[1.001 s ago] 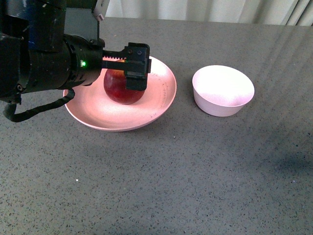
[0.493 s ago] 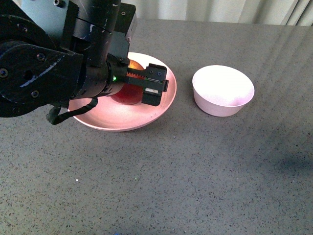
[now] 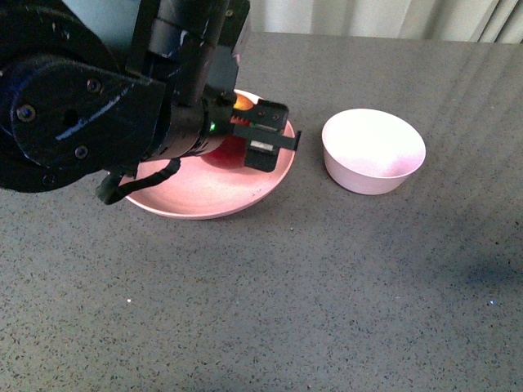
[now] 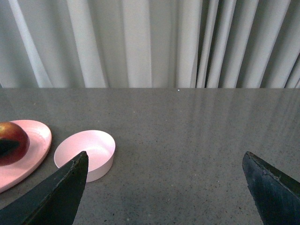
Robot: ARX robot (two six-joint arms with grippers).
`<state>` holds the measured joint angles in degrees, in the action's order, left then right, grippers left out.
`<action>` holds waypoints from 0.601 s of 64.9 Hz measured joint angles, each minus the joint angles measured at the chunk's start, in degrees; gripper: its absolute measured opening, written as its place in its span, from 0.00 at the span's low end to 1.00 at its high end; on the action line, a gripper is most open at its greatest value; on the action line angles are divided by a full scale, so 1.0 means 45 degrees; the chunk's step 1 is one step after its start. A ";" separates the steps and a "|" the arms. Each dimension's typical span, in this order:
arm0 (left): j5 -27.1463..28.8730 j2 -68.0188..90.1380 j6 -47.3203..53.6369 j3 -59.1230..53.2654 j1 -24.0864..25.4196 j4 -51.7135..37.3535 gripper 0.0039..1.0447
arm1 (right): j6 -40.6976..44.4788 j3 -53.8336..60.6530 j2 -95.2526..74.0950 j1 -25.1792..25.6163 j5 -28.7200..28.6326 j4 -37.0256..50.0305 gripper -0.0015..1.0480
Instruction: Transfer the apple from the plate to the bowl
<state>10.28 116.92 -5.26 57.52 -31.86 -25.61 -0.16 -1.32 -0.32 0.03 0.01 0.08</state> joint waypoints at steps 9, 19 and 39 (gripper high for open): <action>-0.0160 -0.0505 -0.0194 0.0505 -0.0685 0.0238 0.69 | 0.0000 0.0000 0.0000 0.0000 0.0000 0.0000 0.91; -0.0325 -0.0442 -0.0403 0.1341 -0.1515 0.0525 0.69 | 0.0000 0.0000 0.0000 0.0000 0.0000 0.0000 0.91; -0.0325 0.0928 -0.0656 0.3041 -0.2166 0.1083 0.69 | 0.0000 0.0000 0.0005 0.0000 0.0000 0.0000 0.91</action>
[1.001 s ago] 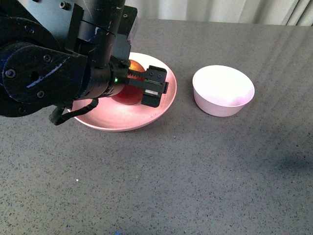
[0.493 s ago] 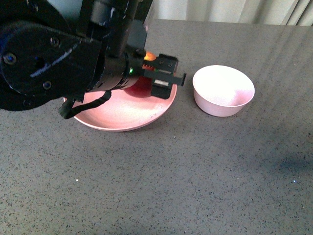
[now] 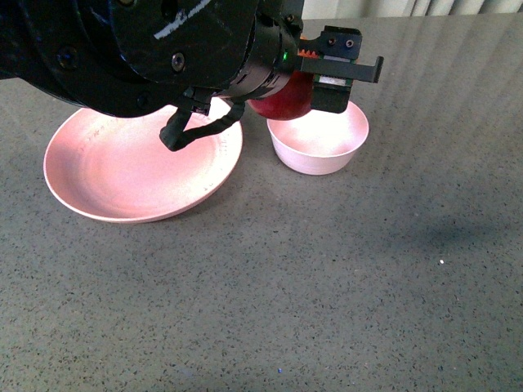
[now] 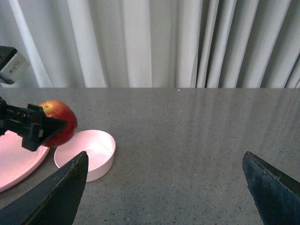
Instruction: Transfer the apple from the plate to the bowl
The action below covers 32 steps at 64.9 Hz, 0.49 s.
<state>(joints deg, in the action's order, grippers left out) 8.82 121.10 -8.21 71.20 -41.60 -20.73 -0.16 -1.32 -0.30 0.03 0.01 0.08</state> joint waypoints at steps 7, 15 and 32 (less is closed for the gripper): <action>-0.0005 0.0627 -0.0053 0.0612 -0.0097 0.0185 0.69 | 0.0000 0.0000 0.0000 0.0000 0.0000 0.0000 0.91; -0.0005 0.0894 -0.0102 0.0865 -0.0136 0.0282 0.69 | 0.0000 0.0000 0.0000 0.0000 0.0000 0.0000 0.91; -0.0165 0.1224 -0.0136 0.1127 -0.0219 0.0369 0.69 | 0.0000 0.0000 0.0000 0.0000 0.0000 0.0000 0.91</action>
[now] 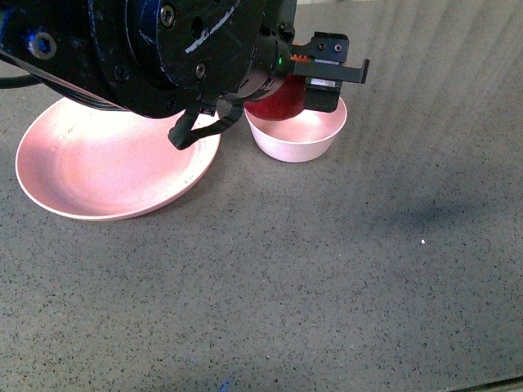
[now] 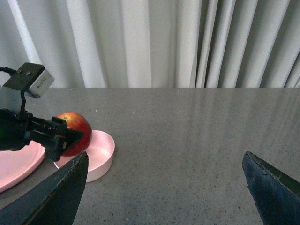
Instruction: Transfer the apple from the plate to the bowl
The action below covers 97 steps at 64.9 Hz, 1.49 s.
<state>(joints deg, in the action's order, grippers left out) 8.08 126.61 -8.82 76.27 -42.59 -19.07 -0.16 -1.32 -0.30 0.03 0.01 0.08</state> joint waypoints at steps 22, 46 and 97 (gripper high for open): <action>-0.0185 0.0136 -0.0228 0.0049 -0.0039 0.0073 0.91 | 0.0000 0.0000 0.0000 0.0000 0.0000 0.0000 0.91; -0.0374 -0.1462 -0.1316 -0.1632 0.0753 -0.1180 0.92 | 0.0000 0.0000 0.0000 0.0000 0.0000 0.0000 0.91; 0.2035 -0.8903 0.1506 -1.1327 0.5523 -0.9413 0.43 | 0.0000 0.0000 0.0000 0.0000 0.0005 0.0000 0.91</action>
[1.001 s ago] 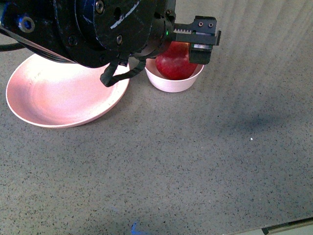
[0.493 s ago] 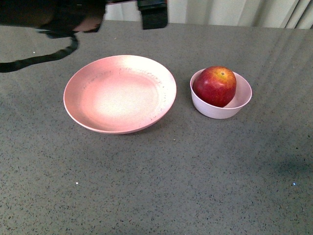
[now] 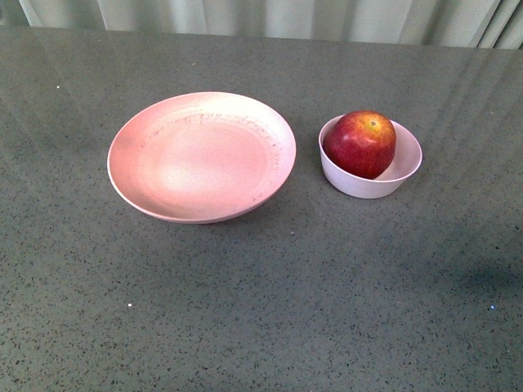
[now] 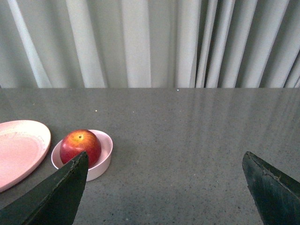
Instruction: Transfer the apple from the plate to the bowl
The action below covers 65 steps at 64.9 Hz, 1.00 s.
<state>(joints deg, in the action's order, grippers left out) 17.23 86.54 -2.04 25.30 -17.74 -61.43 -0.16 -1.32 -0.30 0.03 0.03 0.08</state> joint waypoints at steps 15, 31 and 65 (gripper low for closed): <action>-0.1370 -0.2365 0.0282 -0.2715 0.1345 -0.0398 0.01 | 0.0000 0.0000 -0.0005 0.0000 0.0000 0.0000 0.91; -0.2166 -0.4566 0.0311 -0.4226 0.2259 0.0563 0.01 | 0.0000 0.0000 0.0000 0.0000 -0.0010 0.0000 0.91; -0.3832 -1.0059 0.0330 -0.5416 0.3886 0.4804 0.01 | 0.0000 0.0000 0.0000 0.0000 -0.0005 0.0000 0.91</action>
<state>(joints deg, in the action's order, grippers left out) -0.01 41.28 -0.56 0.93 -0.25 -39.81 -0.16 -1.32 -0.30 0.03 0.01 0.08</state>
